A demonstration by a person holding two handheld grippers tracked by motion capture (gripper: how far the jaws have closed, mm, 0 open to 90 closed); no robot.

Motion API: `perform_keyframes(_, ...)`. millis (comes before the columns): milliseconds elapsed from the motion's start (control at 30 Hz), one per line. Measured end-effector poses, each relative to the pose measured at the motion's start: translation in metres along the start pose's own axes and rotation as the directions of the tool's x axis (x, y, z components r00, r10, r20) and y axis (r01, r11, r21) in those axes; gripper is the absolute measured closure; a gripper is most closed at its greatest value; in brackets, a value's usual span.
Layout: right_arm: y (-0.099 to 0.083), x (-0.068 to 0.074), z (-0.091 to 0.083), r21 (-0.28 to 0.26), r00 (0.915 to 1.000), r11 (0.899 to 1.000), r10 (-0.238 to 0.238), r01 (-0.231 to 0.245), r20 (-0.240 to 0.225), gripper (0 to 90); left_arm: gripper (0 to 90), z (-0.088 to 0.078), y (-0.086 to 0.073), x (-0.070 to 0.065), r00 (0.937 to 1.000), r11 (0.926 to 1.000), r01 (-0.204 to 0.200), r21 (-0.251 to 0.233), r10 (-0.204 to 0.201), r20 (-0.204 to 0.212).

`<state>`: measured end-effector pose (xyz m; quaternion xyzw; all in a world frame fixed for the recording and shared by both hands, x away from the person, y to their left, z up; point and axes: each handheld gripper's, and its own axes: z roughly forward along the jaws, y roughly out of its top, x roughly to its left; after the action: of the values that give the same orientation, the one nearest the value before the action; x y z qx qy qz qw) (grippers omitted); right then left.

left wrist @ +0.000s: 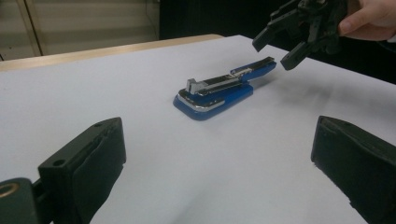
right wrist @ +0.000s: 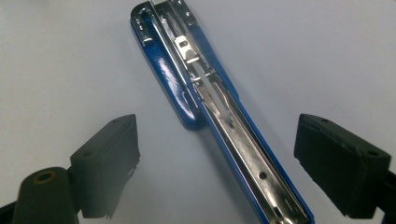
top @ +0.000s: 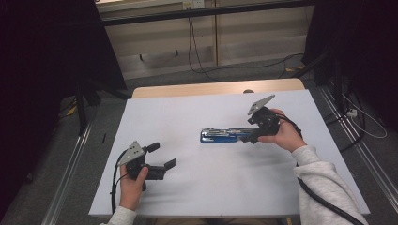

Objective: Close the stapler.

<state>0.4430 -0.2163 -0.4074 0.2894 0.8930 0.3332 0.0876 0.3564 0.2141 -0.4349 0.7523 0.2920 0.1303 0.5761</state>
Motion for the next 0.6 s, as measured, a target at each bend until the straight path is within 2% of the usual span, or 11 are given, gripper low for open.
perform_keyframes(133,-0.009,0.000,-0.005,-0.014,0.9995,1.000,0.022,-0.021,0.022,13.2,3.1,0.009,0.000,0.000,0.9999,0.9998,0.011,0.018,-0.011,0.003)
perform_keyframes(200,-0.013,0.000,-0.008,-0.015,0.9989,1.000,0.028,-0.028,0.036,13.4,3.1,0.015,0.001,0.000,1.0000,0.9995,-0.001,0.031,0.000,0.003)
perform_keyframes(333,-0.022,0.000,-0.015,-0.030,0.9965,0.998,0.051,-0.049,0.066,15.6,3.1,0.027,0.005,-0.001,1.0000,0.9992,0.003,0.040,-0.003,0.008)
perform_keyframes(467,-0.030,-0.002,-0.024,-0.043,0.9927,0.996,0.081,-0.077,0.090,24.1,3.2,0.037,0.010,-0.001,0.9998,0.9978,0.004,0.066,-0.005,0.020)
perform_keyframes(533,-0.035,-0.003,-0.029,-0.058,0.9893,0.994,0.098,-0.093,0.108,27.4,2.3,0.043,0.013,0.000,0.9994,0.9963,0.022,0.083,-0.024,0.025)
perform_keyframes(567,-0.037,-0.003,-0.031,-0.067,0.9872,0.992,0.117,-0.110,0.108,30.5,2.6,0.047,0.014,0.000,0.9997,0.9966,0.016,0.081,-0.018,0.018)
perform_keyframes(600,-0.039,-0.003,-0.032,-0.075,0.9860,0.990,0.126,-0.118,0.109,35.3,3.2,0.050,0.015,0.000,0.9999,0.9961,-0.008,0.088,0.007,0.015)
